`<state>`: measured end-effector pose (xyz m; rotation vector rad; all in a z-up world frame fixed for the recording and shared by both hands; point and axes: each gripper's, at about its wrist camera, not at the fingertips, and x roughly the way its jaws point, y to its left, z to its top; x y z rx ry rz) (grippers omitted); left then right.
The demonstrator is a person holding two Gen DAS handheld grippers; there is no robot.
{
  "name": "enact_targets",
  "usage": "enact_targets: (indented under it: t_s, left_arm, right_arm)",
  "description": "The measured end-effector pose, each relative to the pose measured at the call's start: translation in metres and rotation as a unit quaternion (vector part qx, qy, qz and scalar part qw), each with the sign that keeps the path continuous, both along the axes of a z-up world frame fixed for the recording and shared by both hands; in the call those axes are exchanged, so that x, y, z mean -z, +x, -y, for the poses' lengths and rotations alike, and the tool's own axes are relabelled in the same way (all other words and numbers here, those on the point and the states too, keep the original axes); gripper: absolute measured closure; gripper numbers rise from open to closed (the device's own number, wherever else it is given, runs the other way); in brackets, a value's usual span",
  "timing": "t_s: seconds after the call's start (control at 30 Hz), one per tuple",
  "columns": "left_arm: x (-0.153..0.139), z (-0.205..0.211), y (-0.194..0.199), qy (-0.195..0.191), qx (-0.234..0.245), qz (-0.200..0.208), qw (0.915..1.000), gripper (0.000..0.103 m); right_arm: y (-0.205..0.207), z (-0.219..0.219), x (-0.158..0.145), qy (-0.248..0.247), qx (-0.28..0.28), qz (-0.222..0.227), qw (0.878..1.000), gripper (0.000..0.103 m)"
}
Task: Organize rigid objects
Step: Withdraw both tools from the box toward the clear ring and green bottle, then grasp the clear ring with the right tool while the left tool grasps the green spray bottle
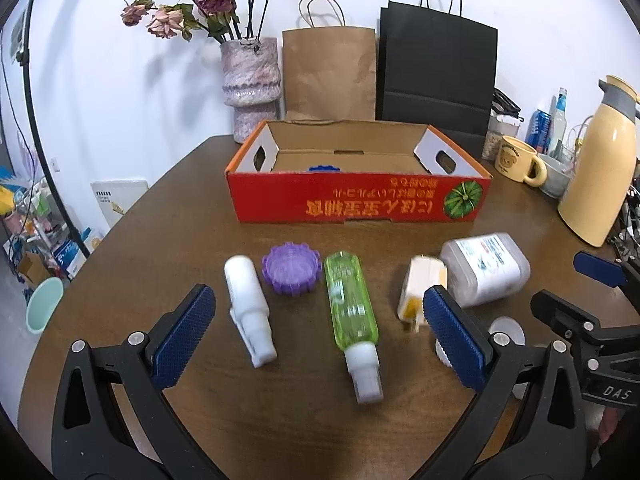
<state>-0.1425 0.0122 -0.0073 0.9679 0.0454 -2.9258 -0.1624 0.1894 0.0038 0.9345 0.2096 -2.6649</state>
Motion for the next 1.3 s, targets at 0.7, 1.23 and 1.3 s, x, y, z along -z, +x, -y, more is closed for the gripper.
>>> enact_targets:
  t_s: [0.7,1.23,1.3]
  left_arm:
    - [0.013,-0.008,0.039,0.005,0.018,0.038,0.9991,0.0]
    - [0.022,-0.014,0.042,-0.002,0.018,0.056,0.9983,0.0]
    - [0.022,-0.015,0.041,-0.002,0.018,0.057,0.9982,0.0]
  right_arm:
    - [0.032,-0.016,0.049,0.063,-0.027,0.081,0.994,0.016]
    - [0.025,-0.012,0.057,0.037,-0.046,0.1,0.993,0.043]
    - [0.025,-0.013,0.057,0.032,-0.048,0.101,0.993,0.055]
